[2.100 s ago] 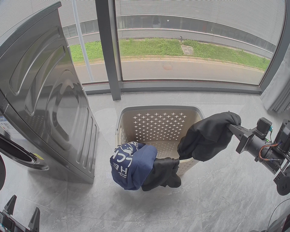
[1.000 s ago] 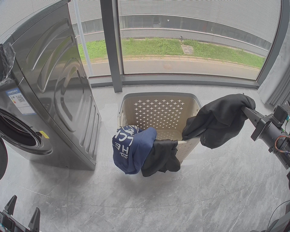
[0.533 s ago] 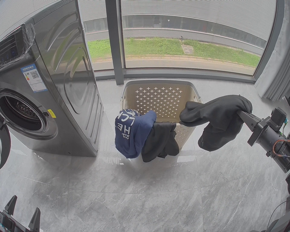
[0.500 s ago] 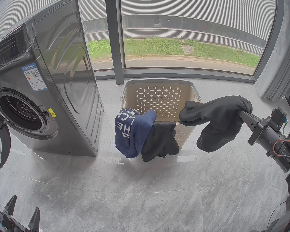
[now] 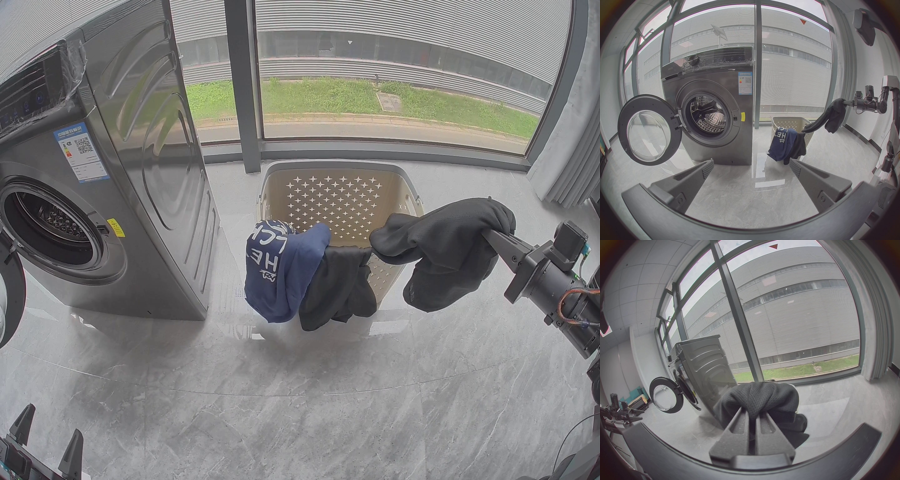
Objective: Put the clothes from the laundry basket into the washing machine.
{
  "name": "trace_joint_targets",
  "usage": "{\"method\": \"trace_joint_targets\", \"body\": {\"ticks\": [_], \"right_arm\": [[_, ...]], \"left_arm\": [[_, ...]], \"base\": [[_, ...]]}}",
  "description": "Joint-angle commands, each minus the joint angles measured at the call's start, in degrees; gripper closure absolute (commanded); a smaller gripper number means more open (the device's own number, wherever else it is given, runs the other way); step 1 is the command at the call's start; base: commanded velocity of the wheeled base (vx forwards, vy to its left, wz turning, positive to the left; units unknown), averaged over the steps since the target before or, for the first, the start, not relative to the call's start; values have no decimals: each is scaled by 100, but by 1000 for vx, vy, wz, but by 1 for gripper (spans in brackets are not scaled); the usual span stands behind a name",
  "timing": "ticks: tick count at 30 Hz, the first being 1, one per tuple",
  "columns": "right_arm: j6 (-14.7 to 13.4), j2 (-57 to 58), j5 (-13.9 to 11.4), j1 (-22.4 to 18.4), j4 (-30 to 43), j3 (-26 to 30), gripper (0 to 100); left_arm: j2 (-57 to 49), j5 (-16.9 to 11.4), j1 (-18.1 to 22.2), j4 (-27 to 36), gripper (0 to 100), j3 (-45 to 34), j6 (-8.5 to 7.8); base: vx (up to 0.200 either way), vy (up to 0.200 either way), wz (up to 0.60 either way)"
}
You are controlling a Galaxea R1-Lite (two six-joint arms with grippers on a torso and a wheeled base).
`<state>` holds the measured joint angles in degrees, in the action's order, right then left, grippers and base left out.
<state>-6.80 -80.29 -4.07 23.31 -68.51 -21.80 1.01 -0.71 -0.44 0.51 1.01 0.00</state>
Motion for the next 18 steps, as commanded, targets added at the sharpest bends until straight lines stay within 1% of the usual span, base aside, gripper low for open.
{"method": "trace_joint_targets", "body": {"ticks": [1, 6, 18], "right_arm": [[-5, -13, -6, 16, -4, 26, 100], [-23, -40, 3, 148, -13, 141, 100], [-40, -40, -6, 244, -22, 97, 100]], "left_arm": [[-57, 0, 0, 2, 0, -75, 0], [-57, 0, 0, 2, 0, -75, 0], [-57, 0, 0, 2, 0, -75, 0]], "base": [[0, 200, 0], [0, 200, 0], [0, 200, 0]]}}
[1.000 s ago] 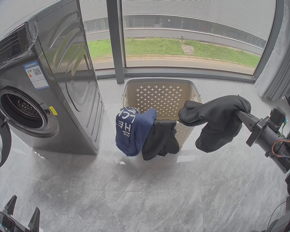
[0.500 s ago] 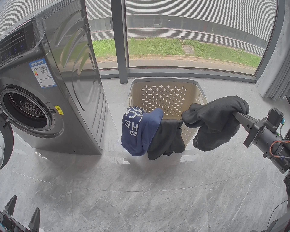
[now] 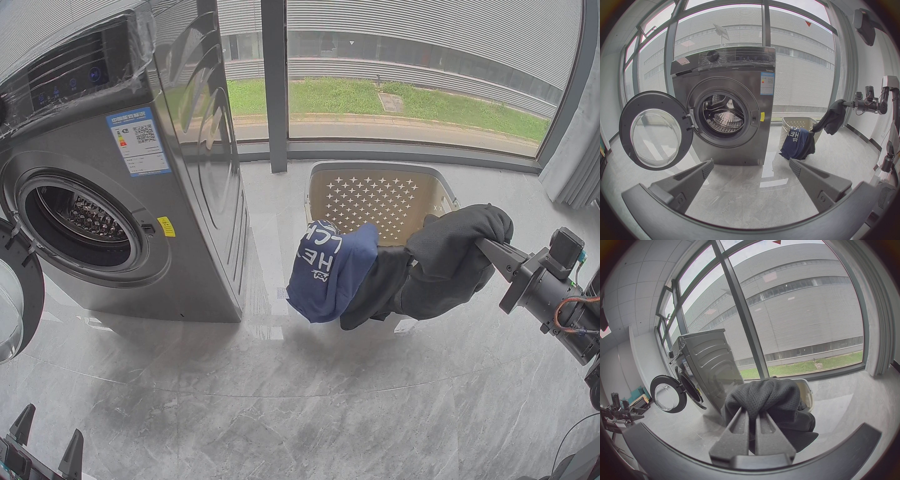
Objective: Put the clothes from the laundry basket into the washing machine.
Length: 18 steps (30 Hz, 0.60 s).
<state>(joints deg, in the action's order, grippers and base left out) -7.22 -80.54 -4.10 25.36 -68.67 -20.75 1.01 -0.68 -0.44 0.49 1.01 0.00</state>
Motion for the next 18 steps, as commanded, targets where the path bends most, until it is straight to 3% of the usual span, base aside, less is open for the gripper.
{"method": "trace_joint_targets", "body": {"ticks": [1, 18], "right_arm": [[1, -14, -3, 101, -6, -8, 100], [1, -146, -3, 400, -76, -17, 100]], "left_arm": [[-57, -2, 0, 4, 0, -75, 0], [-57, -2, 0, 4, 0, -75, 9]], "base": [[0, 200, 0], [0, 200, 0]]}}
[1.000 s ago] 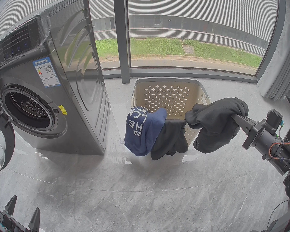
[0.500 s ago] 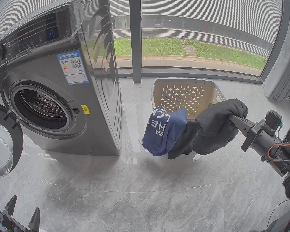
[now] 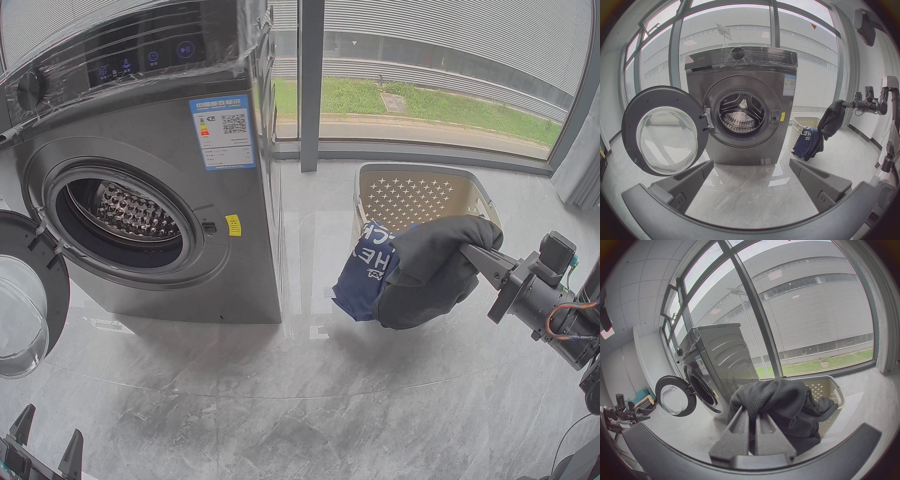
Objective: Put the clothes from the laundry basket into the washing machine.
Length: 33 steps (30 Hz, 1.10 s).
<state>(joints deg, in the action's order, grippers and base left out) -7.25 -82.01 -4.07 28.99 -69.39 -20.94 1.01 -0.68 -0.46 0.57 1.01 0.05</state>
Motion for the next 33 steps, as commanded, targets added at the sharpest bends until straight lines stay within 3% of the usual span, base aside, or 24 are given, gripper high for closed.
{"method": "trace_joint_targets", "body": {"ticks": [1, 8, 23, 33], "right_arm": [[5, 9, -6, 54, -4, 11, 100], [-4, 27, 3, 177, -4, 46, 100], [-13, 44, 117, 98, -4, -24, 100], [-13, 9, 108, 107, -4, -33, 100]], "left_arm": [[-57, -2, 2, -5, 0, -75, 4], [-57, 7, 2, -5, 0, -75, 39], [-57, -2, 2, -5, 0, -75, 30], [-48, 7, 2, 13, 0, -57, 30]], "base": [[0, 200, 0], [0, 200, 0], [0, 0, 0], [-180, 0, 0]]}}
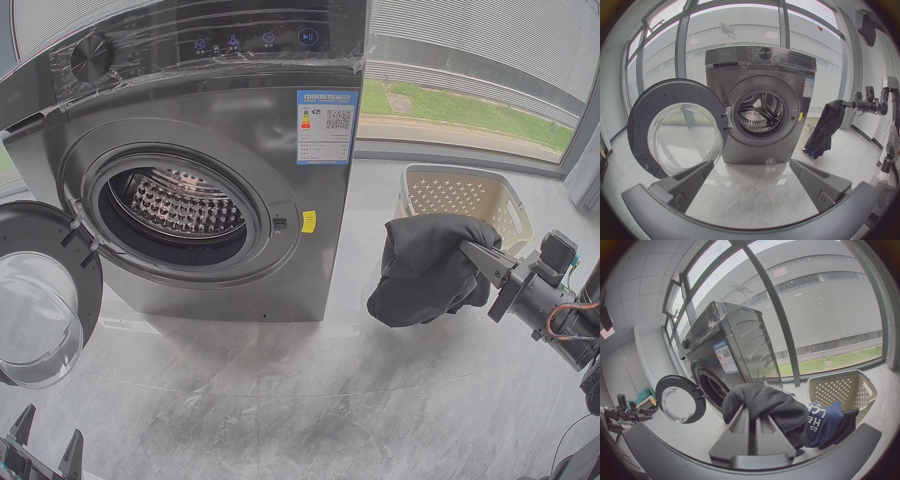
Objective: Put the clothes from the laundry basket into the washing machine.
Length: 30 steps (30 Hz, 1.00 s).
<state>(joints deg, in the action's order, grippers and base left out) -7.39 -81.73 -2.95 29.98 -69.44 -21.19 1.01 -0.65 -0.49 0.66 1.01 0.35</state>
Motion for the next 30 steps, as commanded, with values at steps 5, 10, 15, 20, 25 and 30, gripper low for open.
{"method": "trace_joint_targets", "body": {"ticks": [5, 10, 15, 20, 25, 30], "right_arm": [[0, -19, -4, 8, 0, 1, 100], [0, -10, 5, -1, -8, 1, 100], [-8, -10, 5, -1, 0, 18, 100], [0, -10, 5, -1, 0, 9, 100], [0, -10, 5, -1, 0, 18, 100], [-8, -10, 14, -1, 0, 27, 100]], "left_arm": [[-48, 3, 5, 4, 0, -66, -9], [-48, 3, 5, 4, 0, -57, 0], [-48, 3, 5, 4, 0, -66, 17], [-48, 3, 5, 4, 0, -66, 26], [-48, 3, 5, 4, 0, -57, 35], [-48, 3, 5, 4, 0, -66, 35]], "base": [[0, 0, 0], [0, 80, 0], [0, 200, 0], [0, 200, 0], [0, 200, 0], [0, 200, 0]]}}
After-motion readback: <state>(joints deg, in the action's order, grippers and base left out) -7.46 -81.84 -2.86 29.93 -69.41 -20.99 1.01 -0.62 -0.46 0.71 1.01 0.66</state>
